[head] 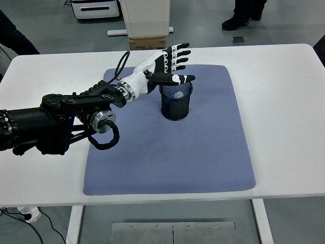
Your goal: Left hand places marker in pen holder
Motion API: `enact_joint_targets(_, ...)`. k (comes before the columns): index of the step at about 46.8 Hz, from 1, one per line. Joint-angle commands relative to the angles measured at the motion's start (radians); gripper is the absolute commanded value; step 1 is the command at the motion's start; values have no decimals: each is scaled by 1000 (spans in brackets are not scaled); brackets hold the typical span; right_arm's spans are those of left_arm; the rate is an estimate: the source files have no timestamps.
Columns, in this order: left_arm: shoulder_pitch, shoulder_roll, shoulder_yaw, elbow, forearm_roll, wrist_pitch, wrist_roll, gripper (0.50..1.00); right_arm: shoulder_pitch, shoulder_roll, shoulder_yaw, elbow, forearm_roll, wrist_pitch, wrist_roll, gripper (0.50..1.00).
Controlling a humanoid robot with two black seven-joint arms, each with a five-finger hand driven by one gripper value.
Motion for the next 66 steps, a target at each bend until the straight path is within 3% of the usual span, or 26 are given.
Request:
enact_joint_targets(1, -12, 6, -8, -1, -2, -4, -2, 915, 0, 0, 0, 0, 0, 0, 0, 1000)
enact_joint_targets(12, -59, 19, -40, -1, 3, -5, -2, 962, 0, 0, 0, 0, 0, 0, 0, 1000)
enact_joint_targets(15, -65, 21, -40, 0, 6, -5, -3, 997, 0, 0, 0, 0, 0, 0, 0, 1000)
enact_joint_targets(27, -35, 68, -87, 53, 13, -4, -3, 1000, 0, 0, 0, 0, 0, 0, 0, 1000)
enact_joint_targets(38, 106, 153, -248, 91, 16, -5, -3, 1000, 0, 0, 0, 0, 0, 0, 0, 1000)
enact_joint_targets(49, 263, 156, -412, 189, 16, -5, -2, 1000, 0, 0, 0, 0, 0, 0, 0, 1000)
enact_joint_targets(66, 413, 159, -552, 197, 15, -7, -3, 1000, 0, 0, 0, 0, 0, 0, 0, 1000)
